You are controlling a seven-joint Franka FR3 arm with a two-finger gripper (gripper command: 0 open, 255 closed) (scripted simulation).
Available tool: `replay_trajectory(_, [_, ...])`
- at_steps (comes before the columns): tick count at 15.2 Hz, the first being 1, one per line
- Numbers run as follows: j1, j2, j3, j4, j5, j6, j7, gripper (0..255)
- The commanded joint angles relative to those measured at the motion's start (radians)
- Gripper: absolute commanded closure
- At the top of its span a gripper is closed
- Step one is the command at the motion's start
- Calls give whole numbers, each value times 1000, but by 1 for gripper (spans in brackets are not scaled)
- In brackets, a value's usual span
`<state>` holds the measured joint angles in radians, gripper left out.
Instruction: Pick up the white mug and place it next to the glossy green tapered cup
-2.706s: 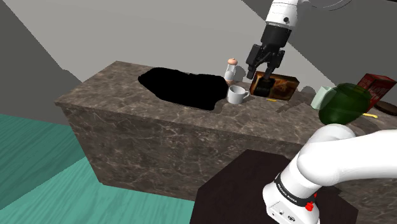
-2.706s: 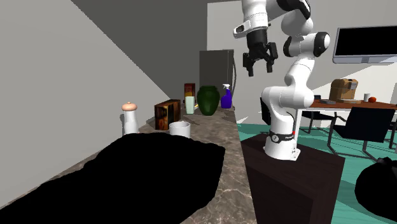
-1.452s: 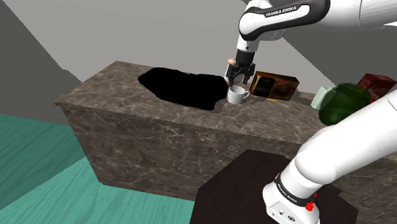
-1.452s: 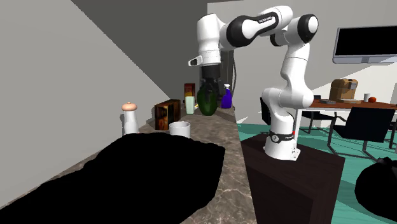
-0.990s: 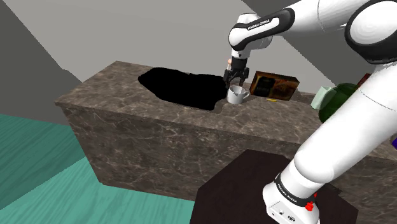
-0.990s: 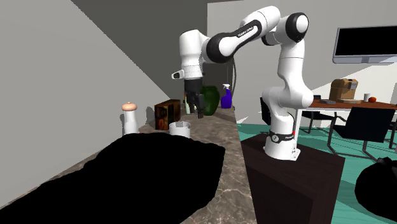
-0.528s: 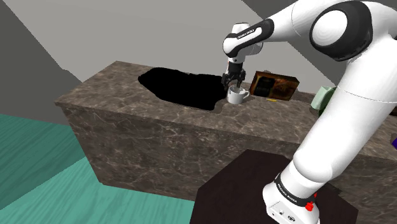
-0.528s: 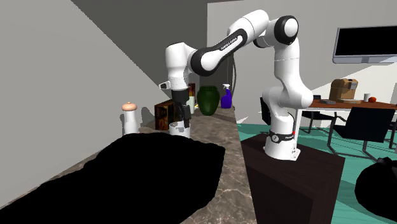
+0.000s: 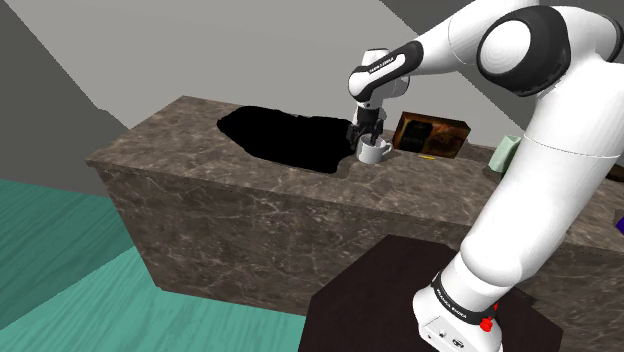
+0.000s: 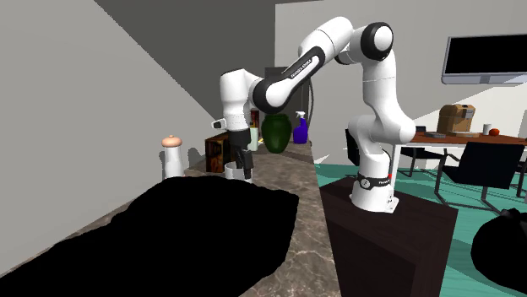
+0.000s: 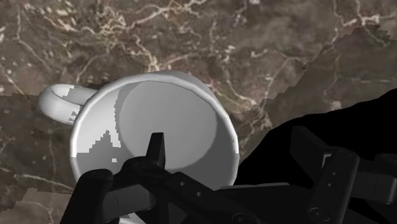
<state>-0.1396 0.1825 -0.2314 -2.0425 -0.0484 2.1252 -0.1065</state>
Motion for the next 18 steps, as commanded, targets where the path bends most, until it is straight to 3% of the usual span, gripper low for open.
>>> replay_trajectory(1, [0,0,0,-2,0,3,0,0])
replay_trajectory(5, [0,0,0,-2,0,2,0,0])
replay_trajectory(6, [0,0,0,-2,0,2,0,255])
replay_trajectory(15, [0,0,0,-2,0,3,0,255])
replay_trajectory(18, [1,-20,-1,15,-4,-34,1,255])
